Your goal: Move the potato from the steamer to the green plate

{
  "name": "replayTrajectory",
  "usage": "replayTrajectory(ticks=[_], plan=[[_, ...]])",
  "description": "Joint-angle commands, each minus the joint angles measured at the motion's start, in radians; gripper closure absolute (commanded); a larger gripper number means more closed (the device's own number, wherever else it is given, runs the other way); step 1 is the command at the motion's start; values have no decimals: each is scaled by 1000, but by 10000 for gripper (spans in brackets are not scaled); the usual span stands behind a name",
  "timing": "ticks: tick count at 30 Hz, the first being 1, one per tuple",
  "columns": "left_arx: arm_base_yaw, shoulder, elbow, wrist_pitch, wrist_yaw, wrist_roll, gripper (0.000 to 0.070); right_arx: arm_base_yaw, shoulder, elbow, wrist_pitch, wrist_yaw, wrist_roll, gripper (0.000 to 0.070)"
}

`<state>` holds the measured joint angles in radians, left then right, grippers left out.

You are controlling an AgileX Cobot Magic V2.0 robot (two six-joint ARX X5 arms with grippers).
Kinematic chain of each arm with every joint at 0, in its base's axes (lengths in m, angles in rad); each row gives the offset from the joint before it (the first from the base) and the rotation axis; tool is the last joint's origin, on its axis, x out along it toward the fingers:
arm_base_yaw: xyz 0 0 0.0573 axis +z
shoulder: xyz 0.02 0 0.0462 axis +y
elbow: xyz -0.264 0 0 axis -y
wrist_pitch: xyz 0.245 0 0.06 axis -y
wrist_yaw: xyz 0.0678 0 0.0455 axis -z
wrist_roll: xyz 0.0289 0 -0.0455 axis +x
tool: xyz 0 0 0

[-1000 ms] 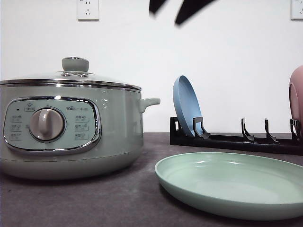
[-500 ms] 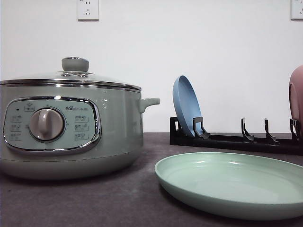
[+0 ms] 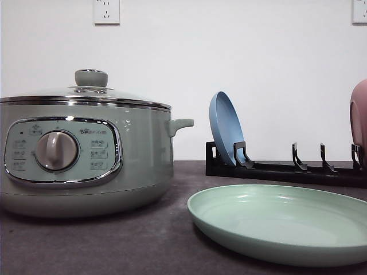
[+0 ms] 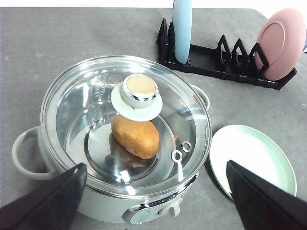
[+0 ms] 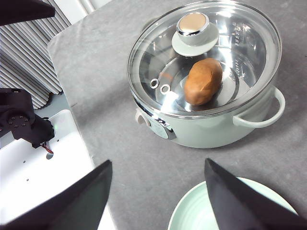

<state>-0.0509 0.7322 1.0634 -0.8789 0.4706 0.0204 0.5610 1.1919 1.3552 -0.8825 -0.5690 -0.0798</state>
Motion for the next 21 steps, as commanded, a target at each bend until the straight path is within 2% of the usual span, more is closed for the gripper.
replayTrajectory(ticks=[1,6,12,18,21], plan=[[-2,7,24,12,2,11,104,6,9,17,5,-3,-11,319],[-4,45,44,49,2,-37,104,6,9,17,6,-3,-11,319],[-59,201,198,29,-6,-35,105,6,9,17,3,-3,-11,319],[-151,408,394,-35,-83,-9,105,6,9,17,3,-3,-11,318],[-202,506,467,-62,-149,1,106,6,9,17,3,-3,-11,319]])
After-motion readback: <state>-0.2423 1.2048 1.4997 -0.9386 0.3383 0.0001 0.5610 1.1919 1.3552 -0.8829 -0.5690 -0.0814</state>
